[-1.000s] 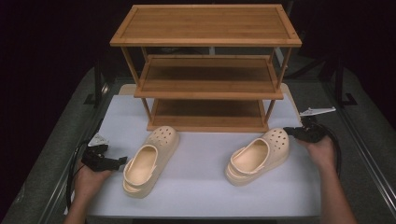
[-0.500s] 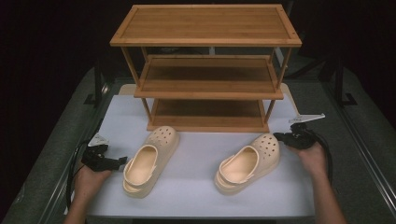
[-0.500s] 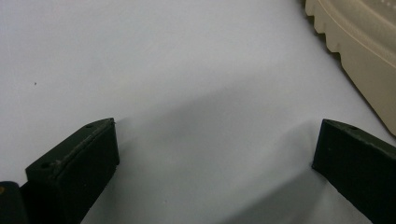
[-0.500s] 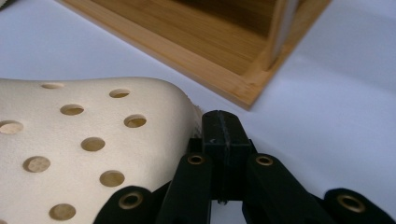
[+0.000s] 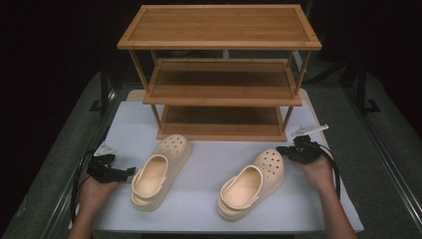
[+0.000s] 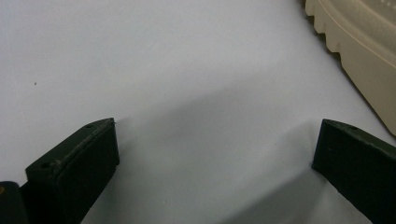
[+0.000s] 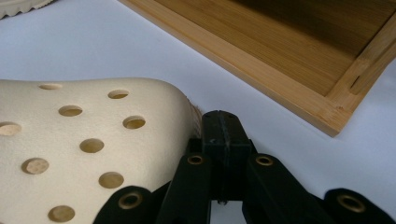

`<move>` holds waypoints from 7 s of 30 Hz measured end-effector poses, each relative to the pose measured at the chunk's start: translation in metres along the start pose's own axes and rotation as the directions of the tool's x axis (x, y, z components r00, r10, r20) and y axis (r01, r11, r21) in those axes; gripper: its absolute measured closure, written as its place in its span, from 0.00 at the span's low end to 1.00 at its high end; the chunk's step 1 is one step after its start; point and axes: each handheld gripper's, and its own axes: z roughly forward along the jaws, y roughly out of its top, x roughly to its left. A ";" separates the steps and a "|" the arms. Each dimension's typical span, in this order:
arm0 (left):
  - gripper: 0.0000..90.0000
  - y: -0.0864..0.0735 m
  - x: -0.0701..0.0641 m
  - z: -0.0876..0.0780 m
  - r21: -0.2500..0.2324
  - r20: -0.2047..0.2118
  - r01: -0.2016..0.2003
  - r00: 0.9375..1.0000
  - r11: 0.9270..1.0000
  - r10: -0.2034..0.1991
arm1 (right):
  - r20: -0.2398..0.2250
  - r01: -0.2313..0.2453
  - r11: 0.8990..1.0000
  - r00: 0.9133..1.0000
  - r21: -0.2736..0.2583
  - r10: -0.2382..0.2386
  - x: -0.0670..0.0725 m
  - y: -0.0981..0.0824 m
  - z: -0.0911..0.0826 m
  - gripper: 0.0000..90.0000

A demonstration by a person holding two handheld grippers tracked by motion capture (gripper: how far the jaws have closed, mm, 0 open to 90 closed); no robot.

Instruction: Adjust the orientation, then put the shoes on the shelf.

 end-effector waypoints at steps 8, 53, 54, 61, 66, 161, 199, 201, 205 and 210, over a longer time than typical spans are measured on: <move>0.00 0.000 0.000 0.000 0.000 0.000 -0.001 1.000 1.000 0.001 | 0.070 -0.004 1.000 0.998 -0.001 0.004 0.003 -0.007 -0.017 1.00; 0.00 0.000 0.000 0.000 0.000 -0.001 -0.002 1.000 1.000 0.002 | -0.012 0.022 0.999 1.000 -0.037 -0.022 0.045 -0.066 -0.030 1.00; 0.00 0.000 0.000 0.000 0.000 -0.001 -0.001 1.000 1.000 0.001 | -0.019 0.019 0.999 1.000 -0.044 -0.020 0.045 -0.065 -0.030 1.00; 0.00 0.000 0.000 0.000 0.000 0.000 -0.002 1.000 1.000 0.002 | -0.008 0.037 0.999 0.999 -0.031 -0.038 0.046 -0.056 -0.024 1.00; 0.00 0.000 0.000 0.000 0.000 0.000 -0.001 1.000 1.000 0.001 | -0.015 0.046 0.999 0.999 -0.018 -0.047 0.045 -0.047 -0.018 1.00; 0.00 0.000 0.000 0.000 -0.001 0.001 -0.002 1.000 1.000 0.002 | -0.120 0.060 0.997 0.991 -0.054 -0.066 0.077 0.037 0.032 0.68; 0.02 0.052 -0.050 -0.057 -0.179 0.234 -0.093 0.963 0.980 0.134 | -0.218 0.112 0.988 0.967 -0.108 -0.134 0.132 0.040 0.009 0.50; 0.10 0.054 -0.057 -0.056 -0.188 0.258 -0.108 0.954 0.976 0.155 | -0.220 0.119 0.987 0.966 -0.104 -0.140 0.134 0.041 0.012 0.49; 0.16 0.056 -0.066 -0.050 -0.179 0.267 -0.132 0.947 0.975 0.177 | -0.221 0.127 0.987 0.964 -0.099 -0.146 0.138 0.042 0.018 0.49; 0.28 0.057 -0.071 -0.041 -0.179 0.274 -0.158 0.940 0.971 0.203 | -0.224 0.135 0.987 0.963 -0.091 -0.153 0.141 0.043 0.026 0.49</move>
